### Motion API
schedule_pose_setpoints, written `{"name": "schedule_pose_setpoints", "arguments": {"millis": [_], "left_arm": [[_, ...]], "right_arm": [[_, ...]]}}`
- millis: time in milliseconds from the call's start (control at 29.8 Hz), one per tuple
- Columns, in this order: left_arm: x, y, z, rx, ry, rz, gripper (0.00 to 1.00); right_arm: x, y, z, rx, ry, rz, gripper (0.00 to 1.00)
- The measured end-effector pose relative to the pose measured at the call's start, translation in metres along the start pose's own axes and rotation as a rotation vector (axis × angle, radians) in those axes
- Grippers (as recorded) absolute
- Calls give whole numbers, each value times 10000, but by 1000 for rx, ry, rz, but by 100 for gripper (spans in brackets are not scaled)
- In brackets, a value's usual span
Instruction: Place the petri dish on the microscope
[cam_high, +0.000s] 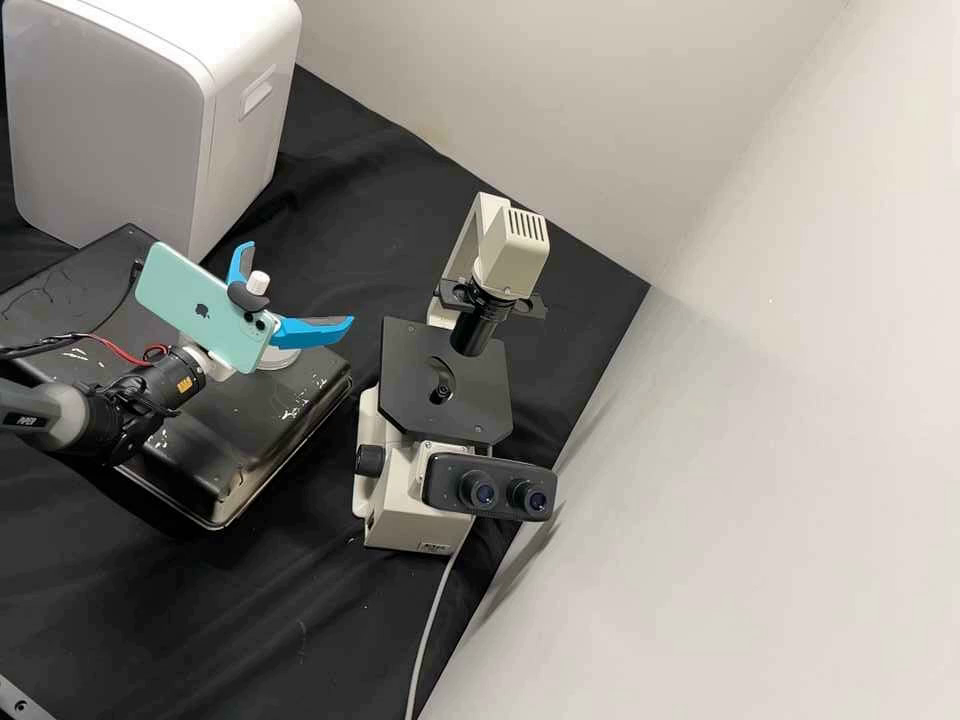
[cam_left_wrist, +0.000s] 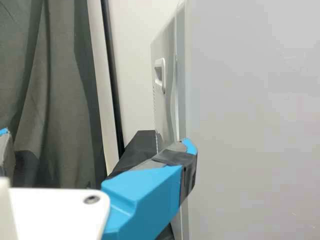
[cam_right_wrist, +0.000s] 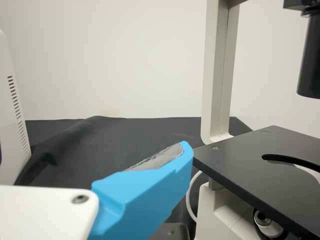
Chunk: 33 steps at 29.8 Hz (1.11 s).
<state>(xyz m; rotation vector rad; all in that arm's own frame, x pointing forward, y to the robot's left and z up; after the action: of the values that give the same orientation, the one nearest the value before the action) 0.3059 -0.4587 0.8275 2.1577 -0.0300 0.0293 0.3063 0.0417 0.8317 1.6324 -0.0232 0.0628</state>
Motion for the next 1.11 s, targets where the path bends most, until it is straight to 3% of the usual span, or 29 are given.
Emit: {"name": "schedule_pose_setpoints", "arguments": {"millis": [437, 571, 706, 840, 941, 1008, 1109], "left_arm": [[-4, -7, 9, 0, -3, -3, 100], [-76, -26, 79, -1, -27, -13, 100], [-244, -60, 223, -3, -80, -26, 100], [-451, -74, 420, -10, -163, -2, 100], [-648, -117, 545, 6, -236, 27, 100], [-759, -141, 593, 3, -274, 50, 100], [-972, -230, 645, 4, -327, 15, 100]], "right_arm": [[0, 0, 0, 0, 0, 0, 100], [0, 0, 0, 0, 0, 0, 100], [0, 0, 0, 0, 0, 0, 100], [0, 0, 0, 0, 0, 0, 100], [0, 0, 0, 0, 0, 0, 100], [0, 0, 0, 0, 0, 0, 100], [0, 0, 0, 0, 0, 0, 100]]}}
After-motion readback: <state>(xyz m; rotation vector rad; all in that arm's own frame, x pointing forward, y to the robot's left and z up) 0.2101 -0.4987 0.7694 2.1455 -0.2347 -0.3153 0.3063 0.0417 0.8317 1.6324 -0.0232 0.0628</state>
